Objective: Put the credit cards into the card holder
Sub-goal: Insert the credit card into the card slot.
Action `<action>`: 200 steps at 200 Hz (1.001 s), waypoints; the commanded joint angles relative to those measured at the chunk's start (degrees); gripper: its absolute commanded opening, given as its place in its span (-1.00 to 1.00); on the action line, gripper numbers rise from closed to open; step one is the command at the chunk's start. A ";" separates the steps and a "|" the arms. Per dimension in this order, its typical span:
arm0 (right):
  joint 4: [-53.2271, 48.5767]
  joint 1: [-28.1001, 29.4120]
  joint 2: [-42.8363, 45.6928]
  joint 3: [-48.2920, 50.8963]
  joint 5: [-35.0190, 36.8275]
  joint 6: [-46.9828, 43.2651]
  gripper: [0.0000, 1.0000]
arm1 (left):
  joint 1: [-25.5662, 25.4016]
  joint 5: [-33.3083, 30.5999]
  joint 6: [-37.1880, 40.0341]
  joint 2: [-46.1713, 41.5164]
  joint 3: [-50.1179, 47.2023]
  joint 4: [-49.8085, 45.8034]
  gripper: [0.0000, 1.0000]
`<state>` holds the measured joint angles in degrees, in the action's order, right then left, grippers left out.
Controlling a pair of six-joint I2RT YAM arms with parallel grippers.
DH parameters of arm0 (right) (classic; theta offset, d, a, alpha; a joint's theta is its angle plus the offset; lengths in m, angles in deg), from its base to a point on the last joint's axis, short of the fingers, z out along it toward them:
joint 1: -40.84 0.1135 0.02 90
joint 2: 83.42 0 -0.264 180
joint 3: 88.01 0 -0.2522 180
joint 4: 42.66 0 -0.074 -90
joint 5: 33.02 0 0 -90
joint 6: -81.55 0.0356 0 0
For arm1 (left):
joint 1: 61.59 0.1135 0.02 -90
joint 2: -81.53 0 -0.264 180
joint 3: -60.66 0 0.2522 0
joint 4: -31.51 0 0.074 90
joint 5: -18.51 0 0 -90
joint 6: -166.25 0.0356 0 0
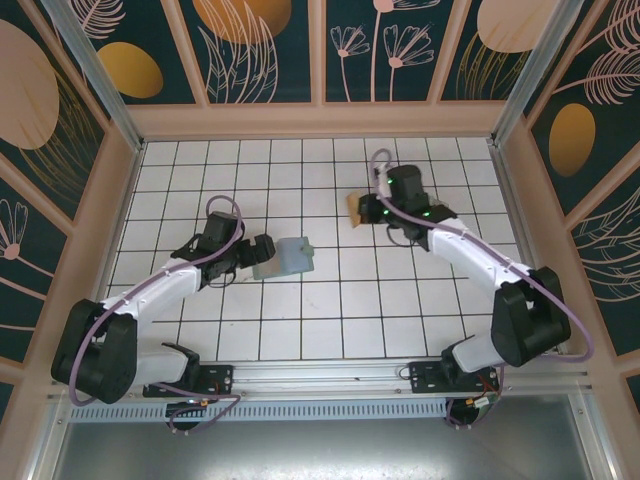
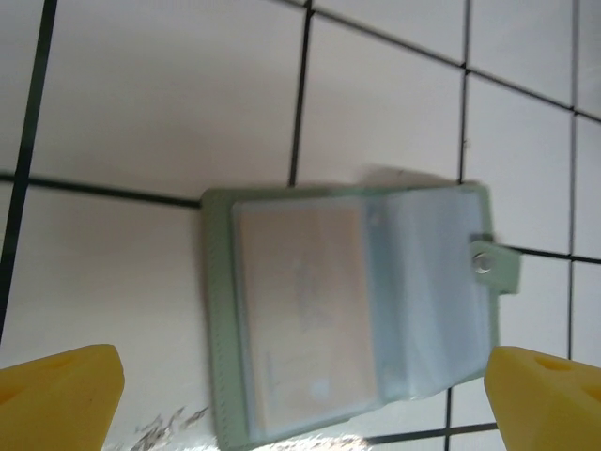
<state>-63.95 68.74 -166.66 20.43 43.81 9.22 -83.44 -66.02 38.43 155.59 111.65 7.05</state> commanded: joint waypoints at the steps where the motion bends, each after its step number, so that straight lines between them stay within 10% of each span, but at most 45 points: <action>1: 10.45 3.88 -3.69 2.05 -12.36 1.10 -1.00 | 0.83 1.21 -2.99 0.82 -1.53 -1.05 0.97; 200: 21.01 11.01 -28.68 -4.47 -22.55 15.33 -1.00 | 3.55 1.65 -2.88 14.13 -0.96 10.34 -0.08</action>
<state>-45.78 79.62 -194.25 16.45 22.66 23.49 -80.03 -64.58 34.99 166.87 109.70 15.01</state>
